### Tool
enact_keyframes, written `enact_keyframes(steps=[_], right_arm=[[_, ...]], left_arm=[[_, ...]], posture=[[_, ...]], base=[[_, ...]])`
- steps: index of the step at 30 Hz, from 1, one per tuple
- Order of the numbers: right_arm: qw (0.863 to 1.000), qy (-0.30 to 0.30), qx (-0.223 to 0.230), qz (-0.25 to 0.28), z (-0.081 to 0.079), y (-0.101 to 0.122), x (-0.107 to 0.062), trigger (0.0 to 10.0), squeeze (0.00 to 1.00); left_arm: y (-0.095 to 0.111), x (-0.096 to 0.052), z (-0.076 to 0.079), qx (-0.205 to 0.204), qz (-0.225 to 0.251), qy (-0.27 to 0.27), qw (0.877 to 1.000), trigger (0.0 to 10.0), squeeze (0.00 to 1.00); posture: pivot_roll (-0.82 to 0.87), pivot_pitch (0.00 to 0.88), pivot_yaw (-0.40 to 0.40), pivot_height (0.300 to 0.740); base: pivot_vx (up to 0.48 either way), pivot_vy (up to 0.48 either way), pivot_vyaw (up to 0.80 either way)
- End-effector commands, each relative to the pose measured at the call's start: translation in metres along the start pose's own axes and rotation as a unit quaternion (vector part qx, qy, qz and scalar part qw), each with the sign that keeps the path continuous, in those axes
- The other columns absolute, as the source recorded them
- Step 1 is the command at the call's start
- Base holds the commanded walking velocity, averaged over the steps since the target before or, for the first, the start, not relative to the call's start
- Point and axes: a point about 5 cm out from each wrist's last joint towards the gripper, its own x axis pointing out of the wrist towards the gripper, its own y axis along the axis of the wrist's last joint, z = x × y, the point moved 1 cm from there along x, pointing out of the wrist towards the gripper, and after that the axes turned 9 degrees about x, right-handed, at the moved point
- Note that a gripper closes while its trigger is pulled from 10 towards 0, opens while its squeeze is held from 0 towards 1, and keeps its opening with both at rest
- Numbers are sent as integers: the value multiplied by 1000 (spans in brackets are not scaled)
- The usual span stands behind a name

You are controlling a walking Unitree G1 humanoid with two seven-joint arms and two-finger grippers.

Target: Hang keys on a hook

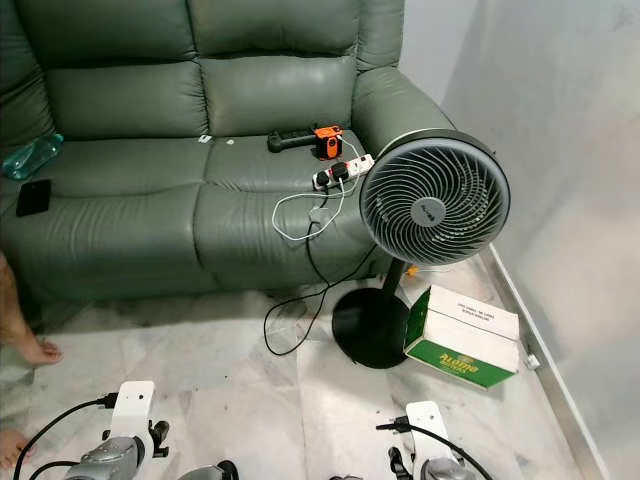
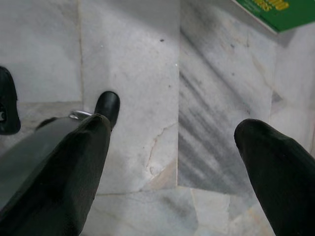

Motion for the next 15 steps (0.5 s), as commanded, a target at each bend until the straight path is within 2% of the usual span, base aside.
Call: enact_keyframes(steps=[1,5,11,15], right_arm=[[1000,0,-6,-8,1,-7,-1,10000,0],[1000,0,-12,-8,1,-5,-1,10000,0],[1000,0,-18,-4,0,-3,0,10000,0],[1000,0,-24,-7,-1,-3,0,10000,0]], left_arm=[[-5,-1,-1,7,-7,-4,1000,10000,0],[-3,0,3,9,-7,-7,1000,10000,0],[0,0,3,8,-5,-16,1000,10000,0],[3,0,2,9,-4,-17,1000,10000,0]], posture=[[-27,164,-34,740],[-26,167,-35,740],[-23,166,-35,740],[-22,163,-31,740]], base=[[0,0,-563],[0,0,-492],[0,0,0],[0,0,-509]])
